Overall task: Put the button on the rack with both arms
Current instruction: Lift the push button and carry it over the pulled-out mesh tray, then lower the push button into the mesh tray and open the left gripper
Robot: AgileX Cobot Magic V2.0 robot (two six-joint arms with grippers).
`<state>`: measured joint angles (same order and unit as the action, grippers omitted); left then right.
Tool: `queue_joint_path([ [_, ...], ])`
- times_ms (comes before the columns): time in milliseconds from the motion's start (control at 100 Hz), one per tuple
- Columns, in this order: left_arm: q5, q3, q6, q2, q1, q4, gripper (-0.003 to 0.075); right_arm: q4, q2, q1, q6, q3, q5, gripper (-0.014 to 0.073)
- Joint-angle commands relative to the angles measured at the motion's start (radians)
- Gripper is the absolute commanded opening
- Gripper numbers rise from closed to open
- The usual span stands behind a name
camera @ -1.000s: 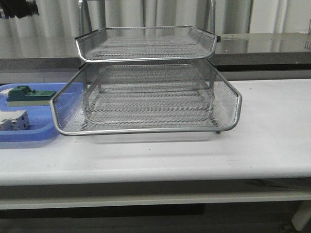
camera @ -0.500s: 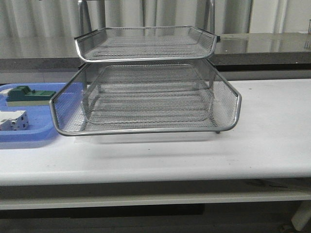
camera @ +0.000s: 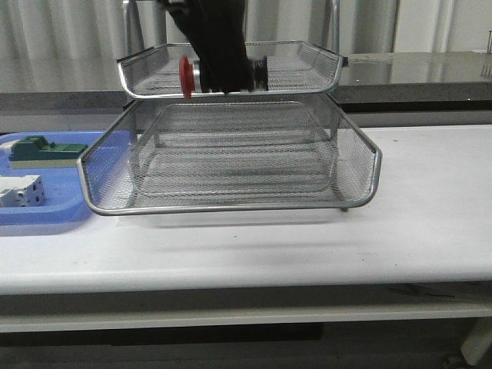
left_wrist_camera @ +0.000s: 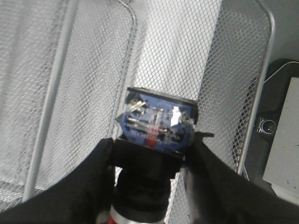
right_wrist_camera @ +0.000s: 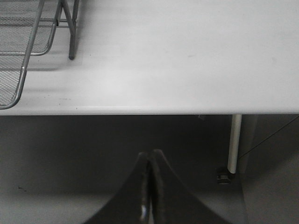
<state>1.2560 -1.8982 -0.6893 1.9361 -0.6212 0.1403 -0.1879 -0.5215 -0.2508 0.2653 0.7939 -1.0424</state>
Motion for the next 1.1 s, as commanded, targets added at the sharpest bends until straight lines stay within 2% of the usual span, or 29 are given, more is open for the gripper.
queue_joint_path([
  [0, 0.011, -0.022, 0.011, -0.02, -0.013, 0.019, -0.002, -0.028, -0.003, 0.004, -0.007, 0.034, 0.054, -0.0067],
  [480, 0.011, -0.022, 0.011, 0.045, -0.015, 0.021, -0.0011, -0.028, -0.003, 0.004, -0.007, 0.034, 0.054, -0.0067],
  [550, 0.011, -0.022, 0.011, 0.045, -0.015, 0.021, 0.0039, -0.028, -0.003, 0.004, -0.007, 0.034, 0.054, -0.0067],
  [620, 0.011, -0.022, 0.011, 0.045, -0.015, 0.021, 0.0128, -0.028, -0.003, 0.004, -0.007, 0.034, 0.054, -0.0067],
  [770, 0.011, -0.022, 0.011, 0.045, -0.015, 0.021, 0.0398, -0.028, -0.003, 0.004, -0.007, 0.034, 0.054, -0.0067],
  [830, 0.01, -0.022, 0.011, 0.045, -0.015, 0.021, 0.0463, -0.028, -0.003, 0.004, -0.007, 0.034, 0.054, -0.0067],
  [910, 0.01, -0.022, 0.011, 0.045, -0.015, 0.021, 0.0504, -0.028, -0.003, 0.004, -0.007, 0.034, 0.054, -0.0067],
  [1090, 0.01, -0.024, 0.011, 0.043, -0.015, 0.021, 0.0505, -0.028, -0.003, 0.004, -0.007, 0.034, 0.054, -0.0067],
])
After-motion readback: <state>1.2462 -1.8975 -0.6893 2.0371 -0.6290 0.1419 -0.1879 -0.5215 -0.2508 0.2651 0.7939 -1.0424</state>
